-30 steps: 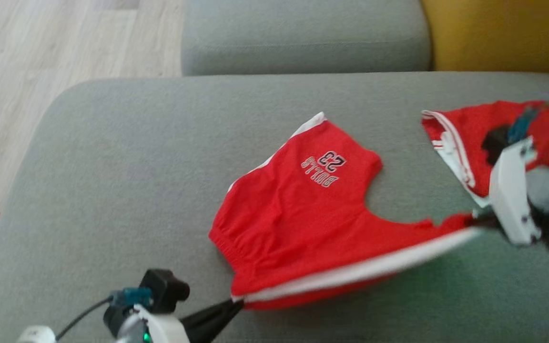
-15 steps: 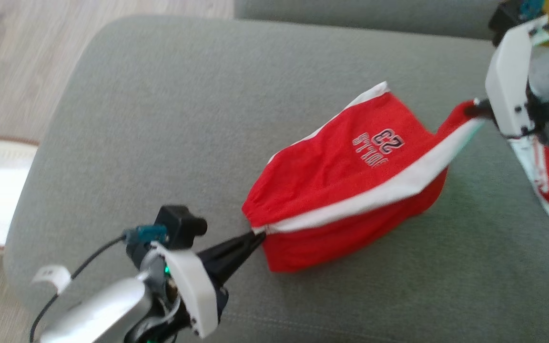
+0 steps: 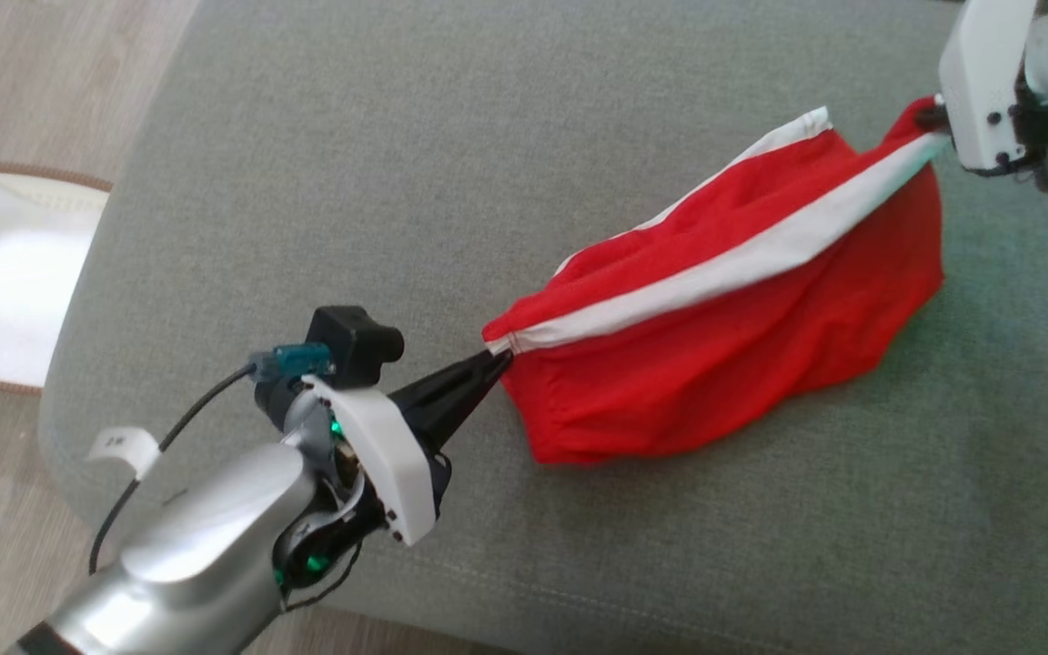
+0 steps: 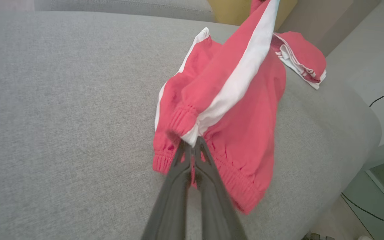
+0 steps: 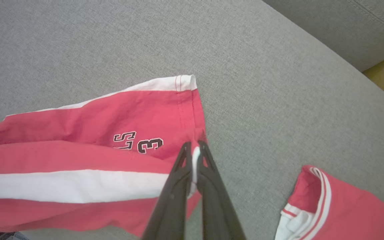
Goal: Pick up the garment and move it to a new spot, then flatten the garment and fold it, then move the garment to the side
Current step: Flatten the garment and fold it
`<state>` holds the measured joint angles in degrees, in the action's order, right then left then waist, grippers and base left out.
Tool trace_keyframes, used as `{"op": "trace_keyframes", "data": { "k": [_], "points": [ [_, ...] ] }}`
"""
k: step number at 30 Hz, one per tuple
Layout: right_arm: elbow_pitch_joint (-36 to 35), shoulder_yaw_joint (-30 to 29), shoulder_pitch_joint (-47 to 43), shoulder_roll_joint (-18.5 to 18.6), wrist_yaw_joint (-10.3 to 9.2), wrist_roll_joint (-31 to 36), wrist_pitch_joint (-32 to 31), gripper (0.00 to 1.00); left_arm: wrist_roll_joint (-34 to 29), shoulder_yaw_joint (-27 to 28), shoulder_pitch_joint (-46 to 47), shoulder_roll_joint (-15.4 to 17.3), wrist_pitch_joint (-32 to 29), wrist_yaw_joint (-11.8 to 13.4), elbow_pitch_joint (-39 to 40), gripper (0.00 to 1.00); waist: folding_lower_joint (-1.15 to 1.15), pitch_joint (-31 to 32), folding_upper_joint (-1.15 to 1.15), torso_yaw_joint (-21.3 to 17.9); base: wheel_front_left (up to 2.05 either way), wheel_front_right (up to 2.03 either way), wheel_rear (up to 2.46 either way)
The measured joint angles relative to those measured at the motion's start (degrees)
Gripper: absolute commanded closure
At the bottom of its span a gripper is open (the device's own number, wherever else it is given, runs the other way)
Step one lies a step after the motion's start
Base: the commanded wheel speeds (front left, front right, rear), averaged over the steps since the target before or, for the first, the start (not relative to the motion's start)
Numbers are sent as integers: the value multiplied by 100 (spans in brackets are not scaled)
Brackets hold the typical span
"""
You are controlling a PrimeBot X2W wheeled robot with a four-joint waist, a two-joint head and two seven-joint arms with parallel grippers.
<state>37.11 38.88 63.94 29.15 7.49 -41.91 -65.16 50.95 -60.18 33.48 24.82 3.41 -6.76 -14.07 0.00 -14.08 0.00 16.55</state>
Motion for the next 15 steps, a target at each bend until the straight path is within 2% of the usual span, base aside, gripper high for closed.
{"op": "trace_keyframes", "data": {
  "k": [6, 9, 15],
  "points": [
    [332, 176, 234, -90, 0, 92, 382, 100, 15, -79, 243, -192, 183, -35, -406, 100, 0, -226, 0, 62, 0, 0, 0],
    [478, 282, 318, -127, 0, 114, 788, 100, -34, -225, 485, -280, 346, -36, -664, 100, 0, -353, 0, 110, 0, 0, 0],
    [745, 481, 391, -137, 0, 104, 1073, 100, -34, -453, 662, -402, 533, -37, -873, 100, 0, -487, 0, 157, 0, 0, 0]
  ]
}}
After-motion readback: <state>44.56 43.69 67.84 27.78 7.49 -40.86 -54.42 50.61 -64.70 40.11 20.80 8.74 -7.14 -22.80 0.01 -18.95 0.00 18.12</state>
